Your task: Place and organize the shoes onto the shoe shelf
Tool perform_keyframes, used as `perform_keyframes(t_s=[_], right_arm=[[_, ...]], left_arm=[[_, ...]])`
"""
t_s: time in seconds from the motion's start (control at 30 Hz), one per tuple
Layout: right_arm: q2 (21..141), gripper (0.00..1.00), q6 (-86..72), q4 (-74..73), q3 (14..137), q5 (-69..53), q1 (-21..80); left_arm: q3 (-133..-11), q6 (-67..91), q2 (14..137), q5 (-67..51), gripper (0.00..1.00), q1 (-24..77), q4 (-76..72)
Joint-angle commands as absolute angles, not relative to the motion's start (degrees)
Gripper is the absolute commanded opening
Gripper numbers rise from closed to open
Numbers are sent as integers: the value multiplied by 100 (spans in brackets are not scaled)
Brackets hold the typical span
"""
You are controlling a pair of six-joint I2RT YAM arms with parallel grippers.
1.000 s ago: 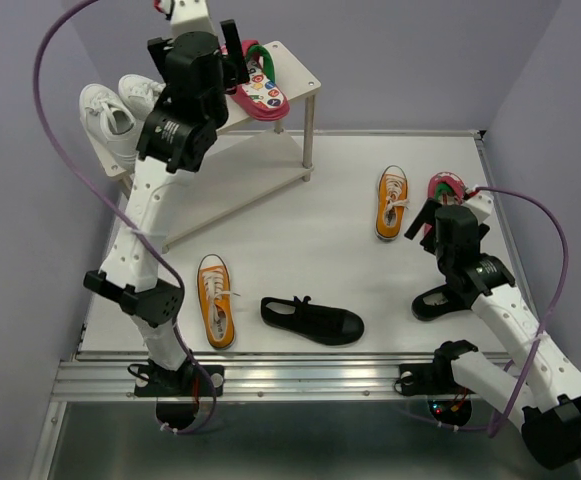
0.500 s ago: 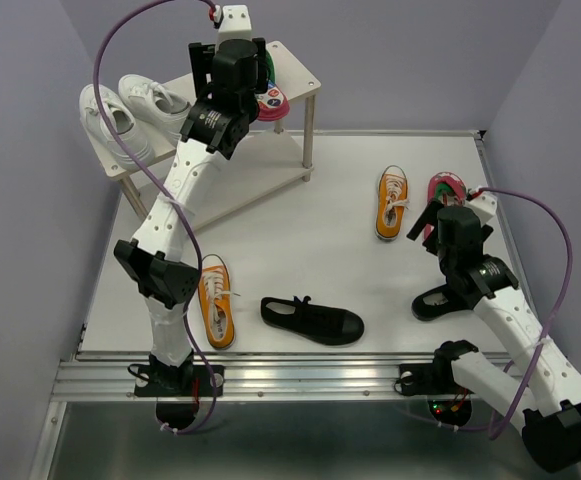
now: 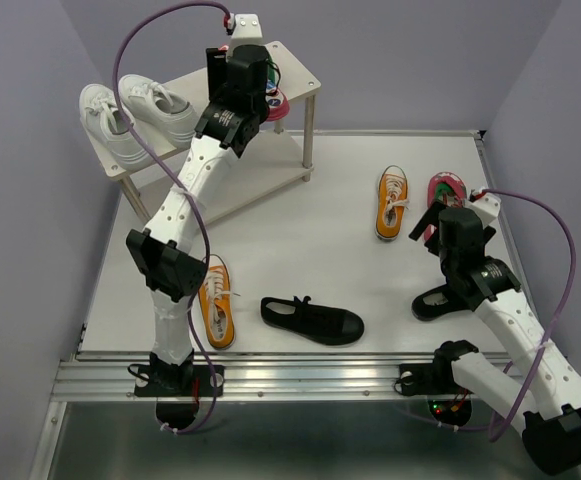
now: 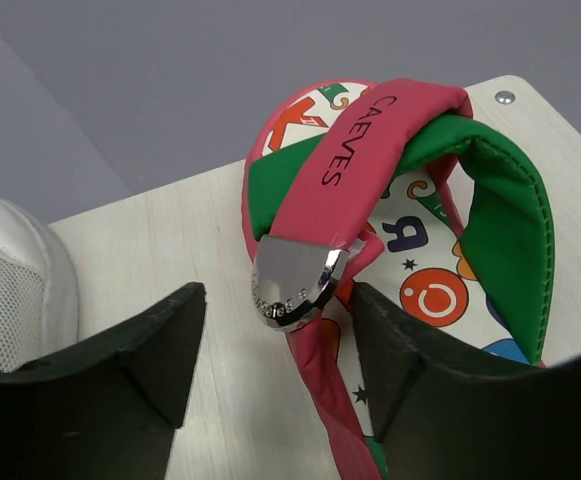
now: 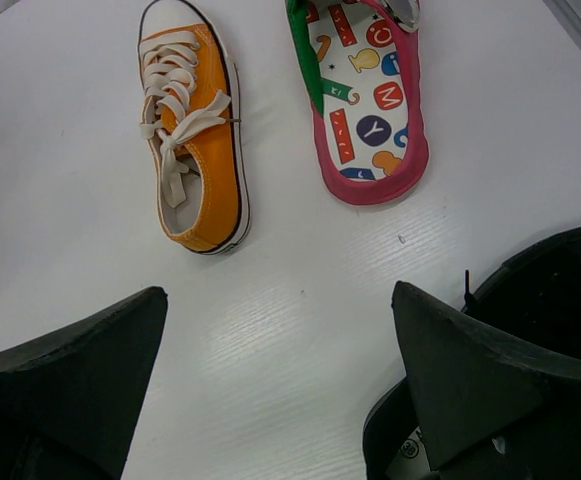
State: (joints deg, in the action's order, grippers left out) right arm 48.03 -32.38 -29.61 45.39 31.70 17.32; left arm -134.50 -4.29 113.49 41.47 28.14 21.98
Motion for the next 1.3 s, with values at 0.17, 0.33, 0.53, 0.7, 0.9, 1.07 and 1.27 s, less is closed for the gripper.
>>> perform_keyframes(t_s=[0.17,0.33,0.53,0.7,0.9,1.07,1.27], right_arm=[[4737,100,-3322,-2971,4588,3296,1731],[4834,100,-3314,-2944,4579,3270,1731],[4966,100,-3313,-2821,4562,3182,1731],[4992,100,-3226,-2821,4579,3243,1731],[4861,100,-3138,-2900,4588,3392,1731],[4895,100,-3138,-2892,4544,3358,1731],[5089,100,-3111,-2839,4597,3296,1731]], left_arm=[[-13316,-395,11162,4631,20,2821,1934],[-12982,-448,10776,5070,0,2813,1627],[-12744,-317,10670,5607,0,2813,1371],[-12639,298,10705,5801,0,2778,1100],[-13077,334,11074,5915,0,2769,1143],[-12885,237,11066,6011,0,2690,853],[-12858,325,11074,5906,0,2549,835]])
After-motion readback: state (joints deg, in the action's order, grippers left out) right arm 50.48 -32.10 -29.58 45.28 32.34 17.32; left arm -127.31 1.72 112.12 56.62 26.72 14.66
